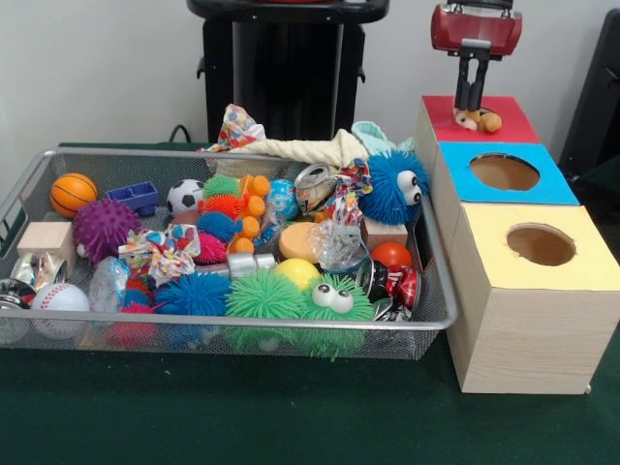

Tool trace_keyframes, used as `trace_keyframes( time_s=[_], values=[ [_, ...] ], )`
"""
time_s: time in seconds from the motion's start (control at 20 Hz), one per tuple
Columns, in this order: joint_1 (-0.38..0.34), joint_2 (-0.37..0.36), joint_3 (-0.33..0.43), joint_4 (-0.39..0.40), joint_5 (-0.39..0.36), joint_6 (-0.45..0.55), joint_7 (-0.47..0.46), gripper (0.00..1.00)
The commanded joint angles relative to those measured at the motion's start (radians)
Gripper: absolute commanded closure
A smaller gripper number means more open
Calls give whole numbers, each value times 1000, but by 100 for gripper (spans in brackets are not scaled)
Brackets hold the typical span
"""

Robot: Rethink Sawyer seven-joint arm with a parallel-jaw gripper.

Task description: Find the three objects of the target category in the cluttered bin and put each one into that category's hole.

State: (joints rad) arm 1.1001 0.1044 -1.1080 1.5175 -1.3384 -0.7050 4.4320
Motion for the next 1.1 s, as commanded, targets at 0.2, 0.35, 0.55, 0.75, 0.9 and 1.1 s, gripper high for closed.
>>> trace_keyframes(
  time_s=[0.2,0.35,0.55,0.75,0.9,1.1],
  values=[
    [-39,52,144,-115,54,-43,323,100],
    [-43,56,157,-115,50,-49,325,100],
    [-57,46,203,-125,39,-28,326,100],
    [-59,44,263,-136,27,76,322,100],
    [-58,38,299,-144,18,141,317,100],
    [-61,34,335,-155,8,220,310,100]
  ],
)
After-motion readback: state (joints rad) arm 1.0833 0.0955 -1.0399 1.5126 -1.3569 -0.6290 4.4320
